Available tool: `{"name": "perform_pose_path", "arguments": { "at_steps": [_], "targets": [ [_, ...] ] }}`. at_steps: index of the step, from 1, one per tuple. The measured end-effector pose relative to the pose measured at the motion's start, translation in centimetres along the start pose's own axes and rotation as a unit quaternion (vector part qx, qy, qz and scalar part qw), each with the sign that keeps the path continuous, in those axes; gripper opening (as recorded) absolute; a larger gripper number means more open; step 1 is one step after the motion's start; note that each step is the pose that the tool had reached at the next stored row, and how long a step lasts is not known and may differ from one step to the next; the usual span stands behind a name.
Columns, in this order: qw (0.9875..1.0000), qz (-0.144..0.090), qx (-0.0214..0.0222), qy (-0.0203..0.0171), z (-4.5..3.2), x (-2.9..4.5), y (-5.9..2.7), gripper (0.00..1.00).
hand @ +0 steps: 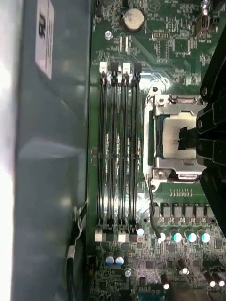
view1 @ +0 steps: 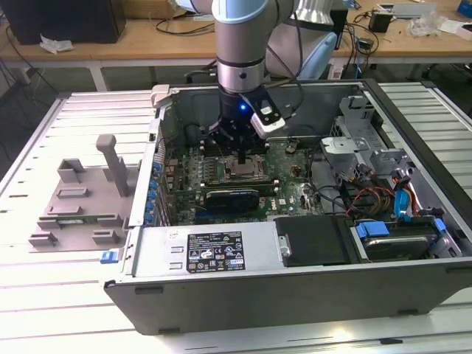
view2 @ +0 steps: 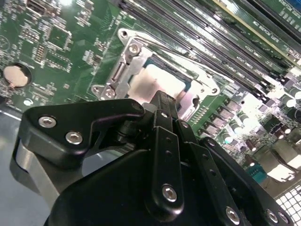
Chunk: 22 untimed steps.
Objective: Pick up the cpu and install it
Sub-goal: 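Close the cpu cover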
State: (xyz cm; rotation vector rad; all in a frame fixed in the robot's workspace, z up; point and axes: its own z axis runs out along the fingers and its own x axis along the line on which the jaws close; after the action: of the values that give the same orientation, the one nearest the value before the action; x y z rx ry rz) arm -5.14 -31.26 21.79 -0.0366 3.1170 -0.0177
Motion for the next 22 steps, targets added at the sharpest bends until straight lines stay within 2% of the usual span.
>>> {"name": "perform_pose_path", "arguments": {
  "at_steps": [5, 7, 11, 13, 22],
  "targets": [
    [1.0, 0.0, 0.0013, 0.0, 0.19, 0.75, 0.02, 0.11],
    [1.0, 0.0, 0.0037, 0.0001, 0.69, 1.38, 0.04, 0.11],
    [1.0, -0.004, 0.0078, 0.0001, 0.97, 1.86, 0.06, 0.11],
    [0.9988, -0.048, 0.0068, -0.0008, 0.98, 1.96, 0.06, 0.11],
    [0.9986, -0.052, 0.0069, -0.0008, 1.09, 2.19, 0.02, 0.11]
  ]
}}
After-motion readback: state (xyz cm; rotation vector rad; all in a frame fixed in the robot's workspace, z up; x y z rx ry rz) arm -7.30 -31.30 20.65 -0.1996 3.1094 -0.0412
